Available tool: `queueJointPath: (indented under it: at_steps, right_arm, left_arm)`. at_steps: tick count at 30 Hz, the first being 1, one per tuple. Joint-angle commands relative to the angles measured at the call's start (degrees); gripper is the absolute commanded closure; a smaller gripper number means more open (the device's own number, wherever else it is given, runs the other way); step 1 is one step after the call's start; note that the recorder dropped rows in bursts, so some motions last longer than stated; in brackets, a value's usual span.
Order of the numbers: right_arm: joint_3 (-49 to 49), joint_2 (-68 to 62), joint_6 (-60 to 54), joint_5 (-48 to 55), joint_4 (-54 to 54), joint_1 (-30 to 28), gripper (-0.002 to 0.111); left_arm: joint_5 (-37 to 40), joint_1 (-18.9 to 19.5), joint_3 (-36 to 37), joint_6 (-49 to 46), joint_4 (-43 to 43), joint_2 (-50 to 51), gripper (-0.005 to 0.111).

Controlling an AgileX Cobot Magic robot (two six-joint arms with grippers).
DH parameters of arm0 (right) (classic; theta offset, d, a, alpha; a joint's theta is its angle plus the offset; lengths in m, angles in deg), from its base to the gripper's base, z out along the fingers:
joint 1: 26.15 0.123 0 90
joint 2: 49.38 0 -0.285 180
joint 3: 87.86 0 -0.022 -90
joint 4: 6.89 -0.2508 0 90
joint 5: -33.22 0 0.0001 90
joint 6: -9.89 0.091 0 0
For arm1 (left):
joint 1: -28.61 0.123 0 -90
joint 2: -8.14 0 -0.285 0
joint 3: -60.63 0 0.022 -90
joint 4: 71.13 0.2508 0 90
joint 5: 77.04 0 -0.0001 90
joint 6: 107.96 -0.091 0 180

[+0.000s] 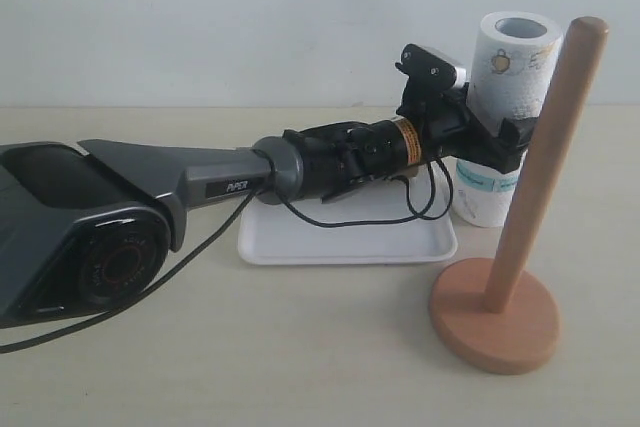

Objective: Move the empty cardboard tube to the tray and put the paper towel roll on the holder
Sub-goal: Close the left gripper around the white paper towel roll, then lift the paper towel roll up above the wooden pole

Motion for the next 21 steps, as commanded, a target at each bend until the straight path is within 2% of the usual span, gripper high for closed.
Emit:
queueJointPath:
  at_steps: [1, 8, 13, 17, 21]
  right_arm:
    - [-0.04, 0.28, -0.04, -0.29, 0.00, -0.40, 0.108]
    - [-0.04, 0.28, -0.04, -0.29, 0.00, -0.40, 0.108]
    - [-0.04, 0.28, -0.04, -0.40, 0.00, -0.40, 0.108]
    - [-0.04, 0.28, -0.04, -0.44, 0.00, -0.40, 0.108]
    - [-0.04, 0.28, -0.04, -0.33, 0.00, -0.40, 0.108]
  left_arm:
    - [2.94, -0.32, -0.35, 0.08, -2.62, -0.16, 0.052]
    - [4.20, -0.32, -0.35, -2.16, -1.11, -0.56, 0.102]
    - [8.31, -0.55, -0.35, -2.81, 6.16, -3.61, 0.103]
    - [16.12, -0.78, -0.35, -2.60, 6.16, -7.21, 0.103]
    - [17.03, -0.78, -0.35, -2.00, 6.06, -10.33, 0.103]
